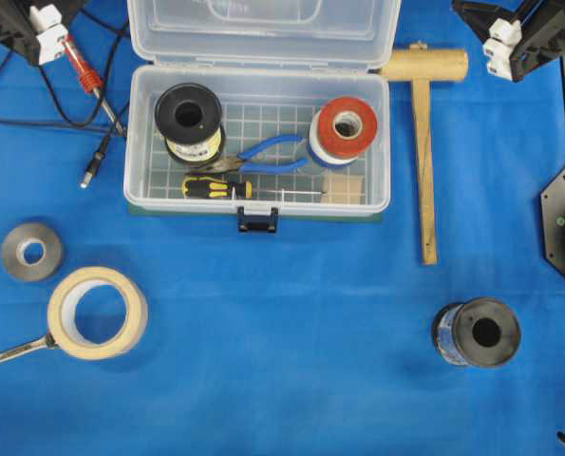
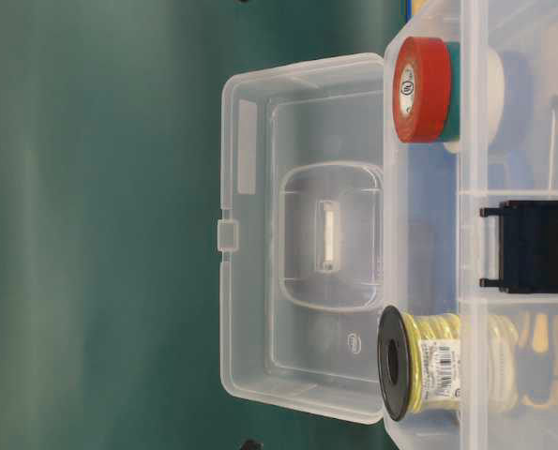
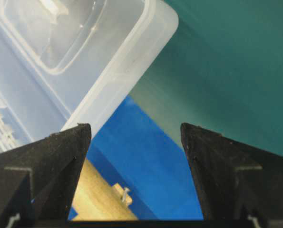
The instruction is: Open the tool box with both arms.
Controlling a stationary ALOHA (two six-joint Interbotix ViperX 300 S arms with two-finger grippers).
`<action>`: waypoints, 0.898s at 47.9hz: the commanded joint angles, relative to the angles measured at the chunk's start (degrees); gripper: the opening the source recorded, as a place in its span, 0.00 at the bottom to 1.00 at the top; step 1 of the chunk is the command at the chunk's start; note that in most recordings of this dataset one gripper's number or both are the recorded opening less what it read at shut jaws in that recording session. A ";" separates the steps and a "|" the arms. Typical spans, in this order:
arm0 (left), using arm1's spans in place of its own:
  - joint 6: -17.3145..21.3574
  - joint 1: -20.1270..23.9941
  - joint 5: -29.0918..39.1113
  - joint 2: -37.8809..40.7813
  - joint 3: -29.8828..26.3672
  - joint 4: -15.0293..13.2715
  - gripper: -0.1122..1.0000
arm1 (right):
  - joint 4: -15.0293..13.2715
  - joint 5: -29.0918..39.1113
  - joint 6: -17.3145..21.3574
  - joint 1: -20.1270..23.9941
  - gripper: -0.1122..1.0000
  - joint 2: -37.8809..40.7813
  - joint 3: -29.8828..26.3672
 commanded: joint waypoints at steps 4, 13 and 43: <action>-0.35 0.18 -0.18 -0.79 -0.53 0.18 0.78 | -0.09 -0.44 0.44 -0.18 0.80 -0.09 -0.70; -0.97 -2.64 0.79 -1.14 -0.26 0.18 0.78 | 0.26 -0.26 0.97 2.55 0.80 -0.18 -0.62; -3.43 -31.46 9.84 -11.87 4.57 0.18 0.78 | 1.67 3.60 1.14 33.93 0.80 -0.79 -0.18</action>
